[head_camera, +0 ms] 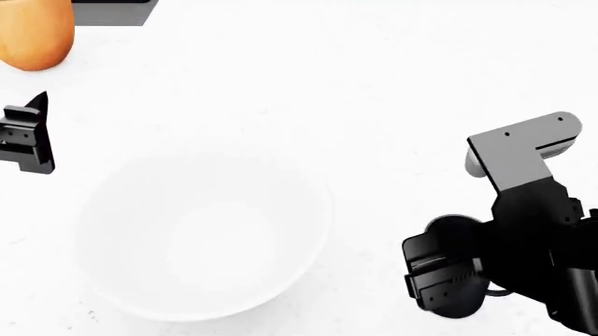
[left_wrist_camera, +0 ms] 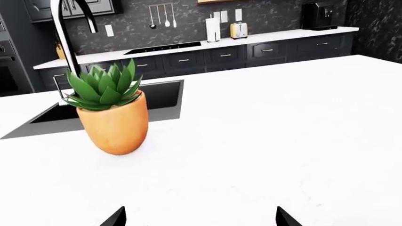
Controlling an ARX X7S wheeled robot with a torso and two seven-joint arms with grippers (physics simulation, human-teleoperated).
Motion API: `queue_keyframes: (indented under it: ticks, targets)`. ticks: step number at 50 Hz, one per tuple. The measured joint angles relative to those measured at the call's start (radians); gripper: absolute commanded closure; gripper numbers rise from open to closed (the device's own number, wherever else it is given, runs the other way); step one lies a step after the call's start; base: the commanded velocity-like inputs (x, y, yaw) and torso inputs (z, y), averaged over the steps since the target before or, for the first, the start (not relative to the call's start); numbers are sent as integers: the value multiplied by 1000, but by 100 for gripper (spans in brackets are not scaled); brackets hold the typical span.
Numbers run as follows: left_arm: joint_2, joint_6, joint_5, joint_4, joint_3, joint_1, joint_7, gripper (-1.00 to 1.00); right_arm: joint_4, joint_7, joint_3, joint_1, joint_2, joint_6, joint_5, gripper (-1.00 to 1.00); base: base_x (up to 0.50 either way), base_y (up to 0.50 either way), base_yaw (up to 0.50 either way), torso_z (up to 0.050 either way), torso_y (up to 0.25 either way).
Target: Place the cup inside the bowl on the dining table and move the bowl to any counter.
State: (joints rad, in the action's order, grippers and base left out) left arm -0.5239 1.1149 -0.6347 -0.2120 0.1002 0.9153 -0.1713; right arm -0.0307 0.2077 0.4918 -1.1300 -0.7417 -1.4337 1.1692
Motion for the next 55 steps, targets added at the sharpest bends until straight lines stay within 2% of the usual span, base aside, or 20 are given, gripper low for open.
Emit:
queue_keyframes:
  ticks: [8,9,29,40,55]
  targets:
    - [1,-3,-1,3,1,-5,-2,-100,-15,-14,26,4,-1,13,-10,-100,0,0,0,0,0]
    - [1,-4,-1,3,1,-5,-2,-100,-15,-15,28,4,-2,14,-10,100,0,0,0,0,0]
    - [0,-8,-4,6,3,-9,-5,-100,-12,-43,59,-42,2,48,-7,100,0,0,0,0,0]
    - [-2,-16,-3,11,5,-16,-5,-100,-68,-125,130,-213,61,62,-67,100,0,0,0,0,0]
    - [-6,-31,-3,15,0,-33,-7,-100,-228,-313,253,-457,210,175,-191,100,0,0,0,0,0]
